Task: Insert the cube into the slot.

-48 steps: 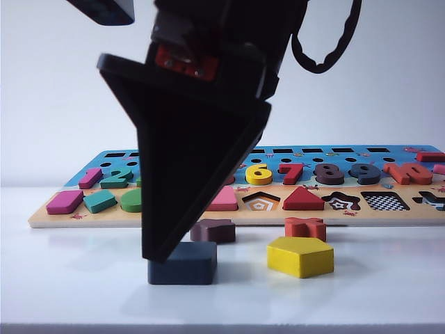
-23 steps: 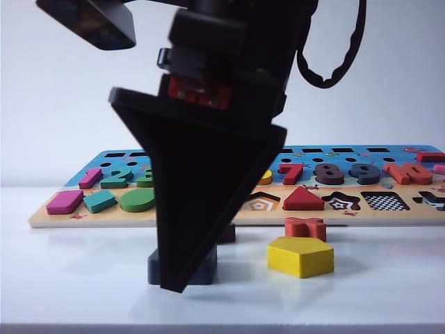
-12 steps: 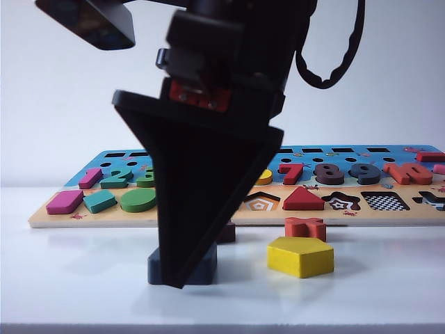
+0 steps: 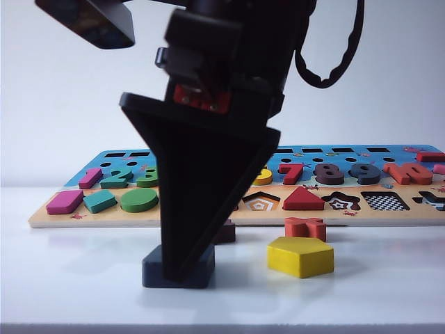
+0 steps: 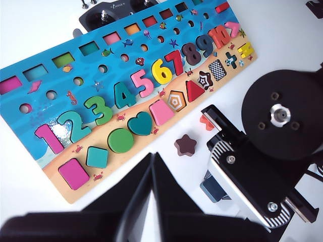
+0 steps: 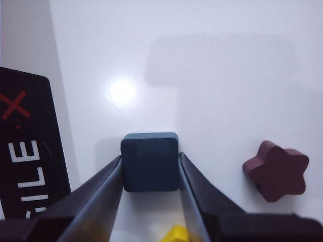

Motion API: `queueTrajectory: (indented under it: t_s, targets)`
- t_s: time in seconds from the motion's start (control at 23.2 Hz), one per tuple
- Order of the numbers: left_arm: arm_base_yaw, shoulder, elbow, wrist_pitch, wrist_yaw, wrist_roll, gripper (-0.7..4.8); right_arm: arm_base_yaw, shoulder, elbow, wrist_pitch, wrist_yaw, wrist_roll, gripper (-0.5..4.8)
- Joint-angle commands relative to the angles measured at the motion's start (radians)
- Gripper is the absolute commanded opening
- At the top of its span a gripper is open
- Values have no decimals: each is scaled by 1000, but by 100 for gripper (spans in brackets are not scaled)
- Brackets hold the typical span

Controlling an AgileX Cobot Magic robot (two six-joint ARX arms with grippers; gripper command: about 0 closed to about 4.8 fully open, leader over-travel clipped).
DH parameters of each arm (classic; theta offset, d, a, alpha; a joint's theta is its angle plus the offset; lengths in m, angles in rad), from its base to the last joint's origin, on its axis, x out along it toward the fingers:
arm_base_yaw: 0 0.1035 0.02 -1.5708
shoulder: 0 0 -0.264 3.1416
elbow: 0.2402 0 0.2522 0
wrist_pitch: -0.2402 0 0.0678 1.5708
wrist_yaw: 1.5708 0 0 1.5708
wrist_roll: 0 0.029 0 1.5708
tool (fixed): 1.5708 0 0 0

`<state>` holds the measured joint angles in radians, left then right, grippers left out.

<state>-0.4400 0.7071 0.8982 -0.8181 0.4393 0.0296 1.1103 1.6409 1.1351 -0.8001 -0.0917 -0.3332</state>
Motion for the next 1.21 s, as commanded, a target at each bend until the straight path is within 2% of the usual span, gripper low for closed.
queueTrajectory:
  t_s: [0.04, 0.34, 0.47, 0.65, 0.78, 0.86, 0.99, 1.08, 1.21]
  targets:
    - [1, 0, 3, 20, 6, 5, 10, -1, -20, 5, 7, 23, 37, 120]
    - [1, 0, 3, 20, 6, 5, 10, -3, -110, 17, 6, 55, 145, 112]
    - [1, 0, 3, 20, 6, 5, 10, -6, -163, 34, -8, 101, 241, 111]
    - [1, 0, 3, 20, 6, 5, 10, -13, -237, 63, -43, 218, 456, 111]
    - [1, 0, 3, 20, 6, 5, 10, -44, -304, 65, -56, 274, 641, 111]
    - [2, 0, 3, 20, 6, 5, 10, -88, -372, 65, -72, 344, 809, 106]
    - [1, 0, 3, 20, 6, 5, 10, -164, -413, 64, -140, 412, 905, 69]
    - [1, 0, 3, 20, 6, 5, 10, -217, -415, 63, -198, 417, 917, 57]
    - [1, 0, 3, 20, 5, 5, 10, -253, -415, 37, -204, 414, 930, 48]
